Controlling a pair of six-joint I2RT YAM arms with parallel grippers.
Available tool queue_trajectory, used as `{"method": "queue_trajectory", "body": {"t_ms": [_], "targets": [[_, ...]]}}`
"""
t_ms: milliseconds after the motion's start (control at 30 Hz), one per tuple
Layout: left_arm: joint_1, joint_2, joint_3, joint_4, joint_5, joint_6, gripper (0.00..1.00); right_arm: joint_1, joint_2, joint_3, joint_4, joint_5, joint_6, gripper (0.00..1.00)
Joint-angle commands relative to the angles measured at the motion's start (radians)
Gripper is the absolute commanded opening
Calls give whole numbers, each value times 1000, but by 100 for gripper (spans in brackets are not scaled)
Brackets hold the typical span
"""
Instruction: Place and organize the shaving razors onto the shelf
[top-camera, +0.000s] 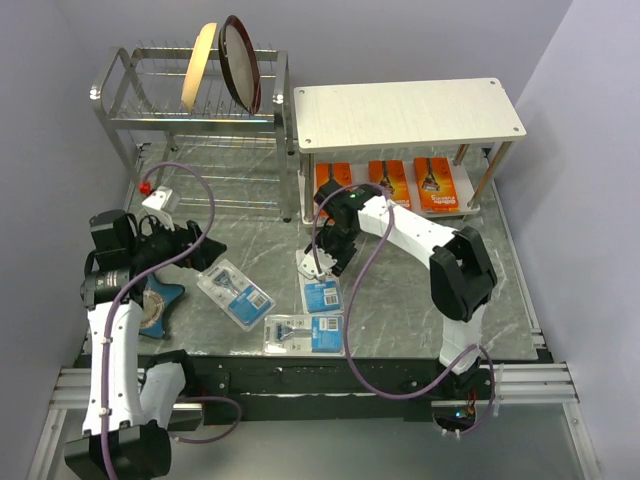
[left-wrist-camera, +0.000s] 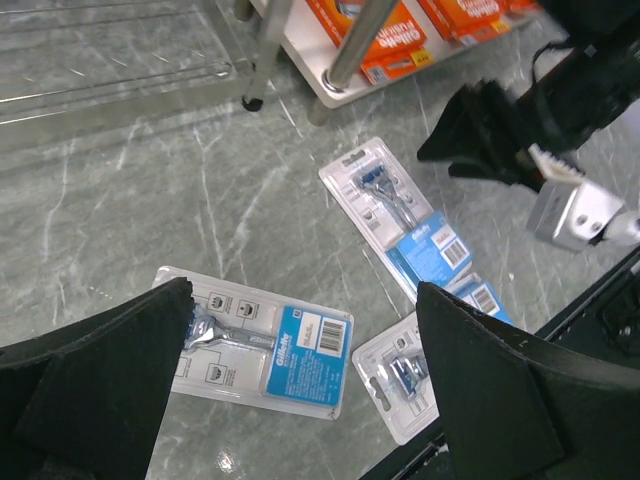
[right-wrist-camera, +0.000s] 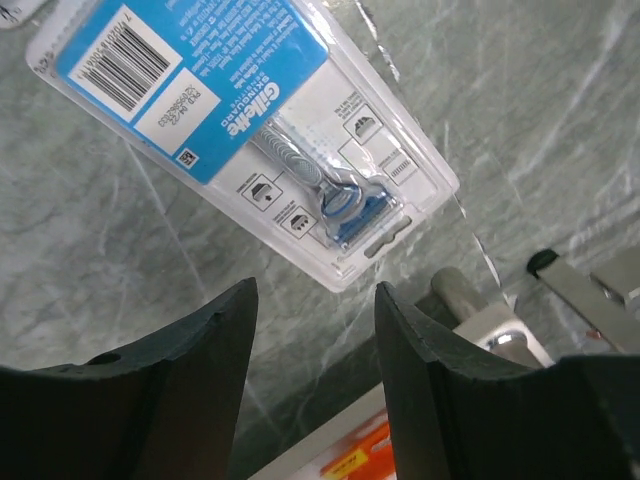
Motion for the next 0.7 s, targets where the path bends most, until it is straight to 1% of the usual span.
{"method": "queue_trajectory", "body": {"t_ms": [0, 67, 100, 167, 200, 333, 467, 667], "targets": [[54, -4, 9, 40, 54, -26, 98, 0, 81, 69, -12, -13, -181, 57], [76, 5, 8, 42, 59, -26, 98, 3, 129, 100, -58, -2, -210, 54], [86, 8, 6, 49, 59, -29, 98, 2, 142, 115, -71, 3, -236, 51], [108, 11, 0, 60, 62, -31, 99, 3, 164, 117, -71, 4, -255, 49], [114, 8, -4, 71, 62, -69, 99, 3, 172, 117, -69, 3, -275, 49], [148, 8, -7, 78, 62, -80, 99, 10, 182, 110, -69, 3, -327, 49], [163, 6, -7, 78, 64, -82, 100, 14, 175, 78, -54, 7, -368, 52], [172, 9, -10, 92, 71, -102, 99, 19, 165, 74, -37, -11, -381, 57]]}}
